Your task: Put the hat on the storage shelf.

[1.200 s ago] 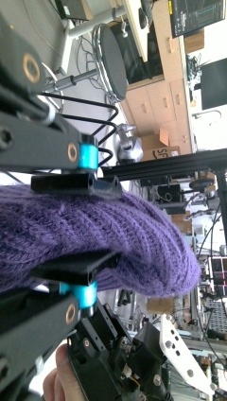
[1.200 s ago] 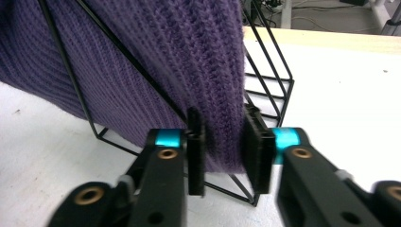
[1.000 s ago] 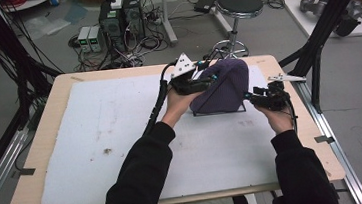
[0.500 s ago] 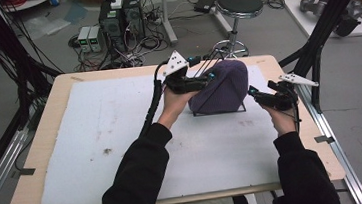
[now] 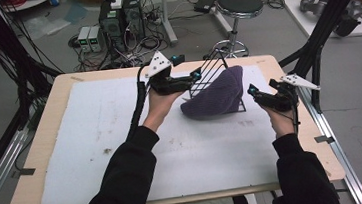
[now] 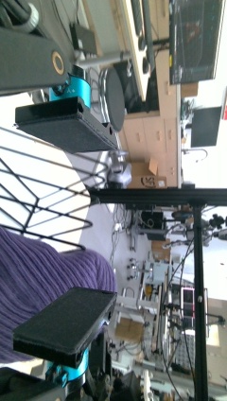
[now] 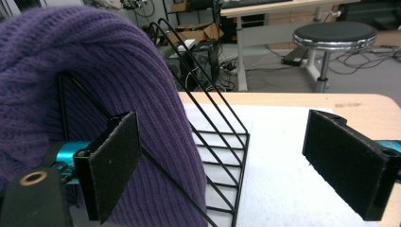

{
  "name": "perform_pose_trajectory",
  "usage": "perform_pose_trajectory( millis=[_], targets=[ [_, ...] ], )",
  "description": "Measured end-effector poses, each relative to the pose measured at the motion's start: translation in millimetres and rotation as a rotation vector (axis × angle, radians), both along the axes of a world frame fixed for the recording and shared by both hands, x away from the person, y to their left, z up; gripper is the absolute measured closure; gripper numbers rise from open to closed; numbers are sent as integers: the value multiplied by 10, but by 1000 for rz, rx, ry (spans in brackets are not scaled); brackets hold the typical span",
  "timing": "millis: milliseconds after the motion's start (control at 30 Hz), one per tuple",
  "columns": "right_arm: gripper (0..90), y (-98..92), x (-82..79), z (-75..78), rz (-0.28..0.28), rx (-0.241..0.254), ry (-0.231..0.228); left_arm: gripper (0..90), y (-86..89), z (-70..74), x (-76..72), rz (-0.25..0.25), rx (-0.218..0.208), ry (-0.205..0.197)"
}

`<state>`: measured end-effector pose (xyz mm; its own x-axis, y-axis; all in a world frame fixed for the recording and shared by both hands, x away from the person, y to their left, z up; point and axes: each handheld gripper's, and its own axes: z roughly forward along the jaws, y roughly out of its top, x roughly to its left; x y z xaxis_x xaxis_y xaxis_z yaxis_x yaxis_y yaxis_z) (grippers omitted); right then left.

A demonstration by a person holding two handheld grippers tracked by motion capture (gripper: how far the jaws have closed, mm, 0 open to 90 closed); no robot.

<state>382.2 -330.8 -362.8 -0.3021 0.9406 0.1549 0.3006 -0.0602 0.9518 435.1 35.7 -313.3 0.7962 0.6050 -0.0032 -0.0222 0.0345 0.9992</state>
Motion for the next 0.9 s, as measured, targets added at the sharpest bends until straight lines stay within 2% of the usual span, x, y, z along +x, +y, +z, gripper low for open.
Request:
perform_pose_trajectory(
  millis=[233,500,767,900],
  targets=[
    [117,101,-47,115,-22,-3,-58,227,352,83,-122,77,-6,-23],
    [117,179,-57,204,-21,1,-77,222,816,166,-348,164,-3,-64],
    [117,189,-78,223,-30,17,-88,220,1250,142,-594,256,-19,-77],
    [117,175,-115,235,-38,21,-104,217,1437,111,-744,324,-18,-104]
  ],
)
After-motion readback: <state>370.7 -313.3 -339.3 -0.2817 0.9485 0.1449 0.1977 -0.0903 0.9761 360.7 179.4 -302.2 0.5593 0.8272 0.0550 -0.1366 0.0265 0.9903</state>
